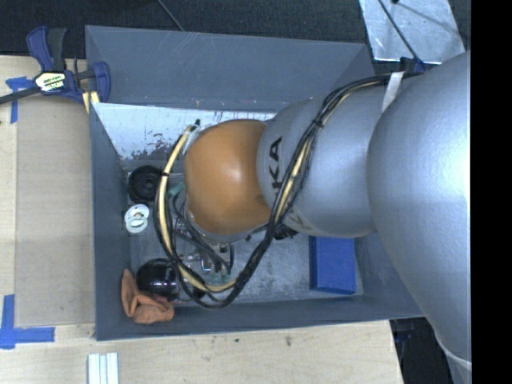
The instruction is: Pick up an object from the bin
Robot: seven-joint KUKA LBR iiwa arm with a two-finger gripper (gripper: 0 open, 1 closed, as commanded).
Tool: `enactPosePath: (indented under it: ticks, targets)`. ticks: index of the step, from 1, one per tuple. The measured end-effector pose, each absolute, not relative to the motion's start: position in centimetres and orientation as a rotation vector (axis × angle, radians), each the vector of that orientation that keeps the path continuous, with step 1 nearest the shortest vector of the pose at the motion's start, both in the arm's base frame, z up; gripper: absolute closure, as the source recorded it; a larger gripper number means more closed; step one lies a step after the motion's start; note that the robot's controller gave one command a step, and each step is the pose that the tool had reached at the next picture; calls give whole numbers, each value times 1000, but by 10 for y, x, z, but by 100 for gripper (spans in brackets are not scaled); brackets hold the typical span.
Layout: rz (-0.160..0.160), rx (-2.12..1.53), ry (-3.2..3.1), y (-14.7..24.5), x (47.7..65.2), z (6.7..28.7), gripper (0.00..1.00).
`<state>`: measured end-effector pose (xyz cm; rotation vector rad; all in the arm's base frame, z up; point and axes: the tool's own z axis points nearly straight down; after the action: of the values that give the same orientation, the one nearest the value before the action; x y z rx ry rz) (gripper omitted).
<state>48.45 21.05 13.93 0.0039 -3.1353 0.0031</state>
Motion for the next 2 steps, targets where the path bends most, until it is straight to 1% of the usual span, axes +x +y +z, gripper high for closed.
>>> enactPosePath:
  ticks: [1,2]
  targets:
    - [-2,0,-3143,210,487,144,0]
    - [0,106,-3140,224,492,92,0]
